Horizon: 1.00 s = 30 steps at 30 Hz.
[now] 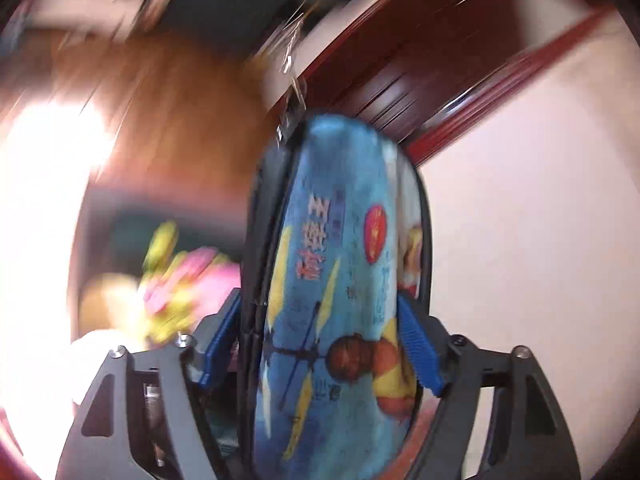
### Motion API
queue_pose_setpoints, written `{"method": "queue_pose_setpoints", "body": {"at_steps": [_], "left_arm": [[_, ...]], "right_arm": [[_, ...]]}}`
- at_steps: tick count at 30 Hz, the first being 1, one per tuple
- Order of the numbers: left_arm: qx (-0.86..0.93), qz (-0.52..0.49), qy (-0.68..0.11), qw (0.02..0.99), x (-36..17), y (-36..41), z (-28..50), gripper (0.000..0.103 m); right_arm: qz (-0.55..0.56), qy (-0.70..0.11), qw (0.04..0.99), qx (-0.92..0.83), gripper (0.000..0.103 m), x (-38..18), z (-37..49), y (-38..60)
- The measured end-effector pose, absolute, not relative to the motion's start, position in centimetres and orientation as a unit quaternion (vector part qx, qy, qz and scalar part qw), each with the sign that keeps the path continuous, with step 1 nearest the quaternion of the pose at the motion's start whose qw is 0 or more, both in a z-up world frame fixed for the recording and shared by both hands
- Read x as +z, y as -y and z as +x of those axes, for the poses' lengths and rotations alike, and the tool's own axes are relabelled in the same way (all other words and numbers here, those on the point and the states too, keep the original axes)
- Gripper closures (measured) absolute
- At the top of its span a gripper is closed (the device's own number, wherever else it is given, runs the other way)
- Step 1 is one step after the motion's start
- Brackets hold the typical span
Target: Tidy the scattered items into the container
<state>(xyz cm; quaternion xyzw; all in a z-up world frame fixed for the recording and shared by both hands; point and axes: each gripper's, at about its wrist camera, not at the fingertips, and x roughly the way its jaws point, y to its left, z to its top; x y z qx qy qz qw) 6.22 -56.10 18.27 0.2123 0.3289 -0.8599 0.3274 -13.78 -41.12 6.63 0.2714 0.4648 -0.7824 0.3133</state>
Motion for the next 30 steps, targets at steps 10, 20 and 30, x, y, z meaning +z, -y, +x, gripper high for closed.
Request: {"method": "queue_pose_setpoints", "body": {"at_steps": [10,20,30], "left_arm": [[-0.871,0.203,-0.303,0.330,19.3,54.5,6.1,0.004],[-0.897,0.199,-0.231,0.319,21.3,48.9,4.4,0.004],[-0.946,0.231,-0.125,0.192,22.7,32.5,-0.2,0.004]], "right_arm": [[0.273,-0.326,0.333,-0.842,0.001,9.9,-15.2,39.2],[0.142,-0.129,0.343,-0.919,0.001,20.3,-3.3,19.5],[0.162,0.113,0.044,-0.979,0.001,9.7,-0.1,-7.5]]}}
